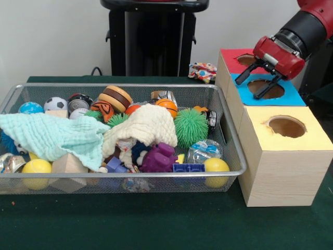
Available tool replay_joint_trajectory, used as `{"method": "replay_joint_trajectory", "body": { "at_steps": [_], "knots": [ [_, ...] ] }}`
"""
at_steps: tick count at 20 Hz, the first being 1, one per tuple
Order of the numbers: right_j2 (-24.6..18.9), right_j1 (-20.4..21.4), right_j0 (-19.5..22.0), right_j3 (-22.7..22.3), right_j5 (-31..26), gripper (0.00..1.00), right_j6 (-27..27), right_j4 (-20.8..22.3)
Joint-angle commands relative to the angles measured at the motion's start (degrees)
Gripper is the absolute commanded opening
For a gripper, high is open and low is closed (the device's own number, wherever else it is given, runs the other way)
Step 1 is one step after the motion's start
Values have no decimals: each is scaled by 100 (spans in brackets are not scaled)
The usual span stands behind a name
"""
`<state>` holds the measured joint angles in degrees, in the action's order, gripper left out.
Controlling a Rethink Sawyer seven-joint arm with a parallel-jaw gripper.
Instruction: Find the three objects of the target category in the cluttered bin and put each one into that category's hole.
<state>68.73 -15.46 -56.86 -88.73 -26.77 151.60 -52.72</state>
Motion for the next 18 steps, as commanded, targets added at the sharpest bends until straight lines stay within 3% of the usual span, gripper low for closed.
{"method": "replay_joint_trajectory", "body": {
  "at_steps": [1, 2, 4, 7, 9, 11, 18],
  "knots": [
    [-3002, 1561, 853, 159, -17, 100, -120, -478],
    [-3303, 1801, 1011, 47, 67, 100, -388, -486],
    [-3324, 1950, 1121, 54, -48, 100, -442, -206],
    [-2552, 1581, 920, 423, -366, 100, -40, 515],
    [-1777, 1167, 704, 670, -450, 100, 61, 992],
    [-1531, 1058, 668, 689, -227, 100, -24, 1252],
    [-1544, 1266, 850, 507, 585, 100, -238, 2031]
  ]
}}
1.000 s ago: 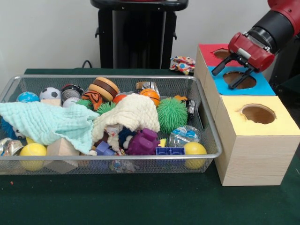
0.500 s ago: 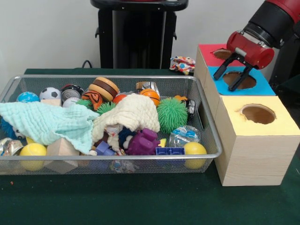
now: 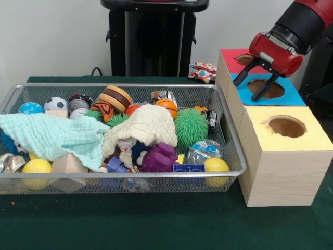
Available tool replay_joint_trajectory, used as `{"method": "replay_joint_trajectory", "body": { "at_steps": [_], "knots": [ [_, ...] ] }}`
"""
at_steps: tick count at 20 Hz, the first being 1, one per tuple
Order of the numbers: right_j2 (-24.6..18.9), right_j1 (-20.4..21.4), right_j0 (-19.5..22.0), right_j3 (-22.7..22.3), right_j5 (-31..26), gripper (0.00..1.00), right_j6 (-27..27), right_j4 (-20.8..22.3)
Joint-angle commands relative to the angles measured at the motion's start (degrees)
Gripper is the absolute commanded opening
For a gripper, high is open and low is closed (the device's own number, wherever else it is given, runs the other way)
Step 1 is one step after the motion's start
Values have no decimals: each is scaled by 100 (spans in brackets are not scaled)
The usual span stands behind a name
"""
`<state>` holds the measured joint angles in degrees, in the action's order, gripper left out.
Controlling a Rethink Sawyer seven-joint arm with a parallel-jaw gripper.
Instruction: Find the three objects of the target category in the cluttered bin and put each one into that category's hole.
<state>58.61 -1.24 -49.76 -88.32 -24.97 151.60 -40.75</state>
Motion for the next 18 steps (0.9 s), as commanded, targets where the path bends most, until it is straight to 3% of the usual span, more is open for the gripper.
{"method": "replay_joint_trajectory", "body": {
  "at_steps": [1, 6, 9, 18],
  "knots": [
    [-533, -141, 177, 443, 527, 100, -247, 948],
    [-827, 130, 470, 318, 1038, 100, -300, 1442],
    [-1317, 502, 787, 211, 1191, 100, -351, 1649],
    [-2236, 1402, 1383, 51, 975, 100, -427, 2193]
  ]
}}
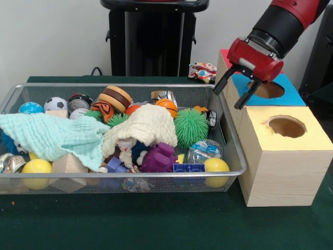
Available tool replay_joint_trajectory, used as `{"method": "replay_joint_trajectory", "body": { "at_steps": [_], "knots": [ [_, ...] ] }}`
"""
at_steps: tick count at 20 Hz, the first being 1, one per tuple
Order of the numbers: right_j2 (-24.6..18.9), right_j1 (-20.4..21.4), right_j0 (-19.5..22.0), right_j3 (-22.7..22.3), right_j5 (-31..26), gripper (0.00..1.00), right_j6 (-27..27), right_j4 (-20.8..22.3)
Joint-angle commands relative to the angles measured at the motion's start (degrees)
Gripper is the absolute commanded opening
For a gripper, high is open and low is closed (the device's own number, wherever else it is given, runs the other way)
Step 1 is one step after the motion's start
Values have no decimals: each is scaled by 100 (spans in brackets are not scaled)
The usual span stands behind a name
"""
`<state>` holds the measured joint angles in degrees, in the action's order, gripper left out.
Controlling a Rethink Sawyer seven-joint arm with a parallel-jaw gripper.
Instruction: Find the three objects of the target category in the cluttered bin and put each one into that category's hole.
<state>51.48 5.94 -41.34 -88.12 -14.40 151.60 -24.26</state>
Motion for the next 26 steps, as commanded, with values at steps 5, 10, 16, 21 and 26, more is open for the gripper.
{"method": "replay_joint_trajectory", "body": {
  "at_steps": [5, 10, 16, 21, 26],
  "knots": [
    [-1890, 959, 939, 26, 89, 100, -570, 994],
    [-2098, 1092, 1202, 26, 300, 100, -548, 1443],
    [-2423, 1235, 1509, 41, 410, 100, -473, 1874],
    [-2667, 1316, 1742, 59, 383, 100, -380, 2110],
    [-3536, 1553, 2407, -86, 179, 100, -564, 2247]
  ]
}}
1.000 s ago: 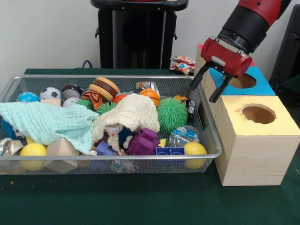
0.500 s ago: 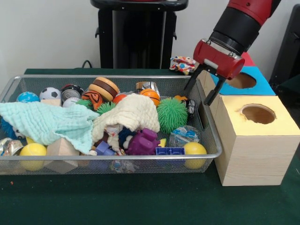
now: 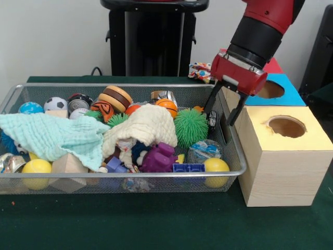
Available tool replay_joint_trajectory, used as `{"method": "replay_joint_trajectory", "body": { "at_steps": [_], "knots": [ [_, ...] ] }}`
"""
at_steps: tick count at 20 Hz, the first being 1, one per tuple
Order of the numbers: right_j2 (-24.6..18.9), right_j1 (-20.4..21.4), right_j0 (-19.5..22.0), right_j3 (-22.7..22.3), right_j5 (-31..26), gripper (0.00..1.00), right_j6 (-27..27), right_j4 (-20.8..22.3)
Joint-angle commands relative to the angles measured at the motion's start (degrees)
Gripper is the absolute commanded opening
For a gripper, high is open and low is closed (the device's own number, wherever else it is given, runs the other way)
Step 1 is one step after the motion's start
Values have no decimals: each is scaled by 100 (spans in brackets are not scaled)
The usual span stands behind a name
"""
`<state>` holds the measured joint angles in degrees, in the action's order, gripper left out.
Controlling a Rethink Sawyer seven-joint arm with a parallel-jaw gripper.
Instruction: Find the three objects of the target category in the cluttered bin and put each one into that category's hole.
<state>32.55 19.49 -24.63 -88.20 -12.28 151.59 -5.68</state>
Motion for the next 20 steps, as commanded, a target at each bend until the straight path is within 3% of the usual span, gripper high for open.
{"method": "replay_joint_trajectory", "body": {
  "at_steps": [1, 5, 8, 20],
  "knots": [
    [-1841, 231, 893, -93, -80, 100, -613, 423],
    [-2327, 186, 1305, 1, -155, 100, -713, 579],
    [-2396, 78, 1357, 74, -48, 100, -610, 720],
    [-2169, -411, 1294, 388, 241, 100, -226, 1071]
  ]
}}
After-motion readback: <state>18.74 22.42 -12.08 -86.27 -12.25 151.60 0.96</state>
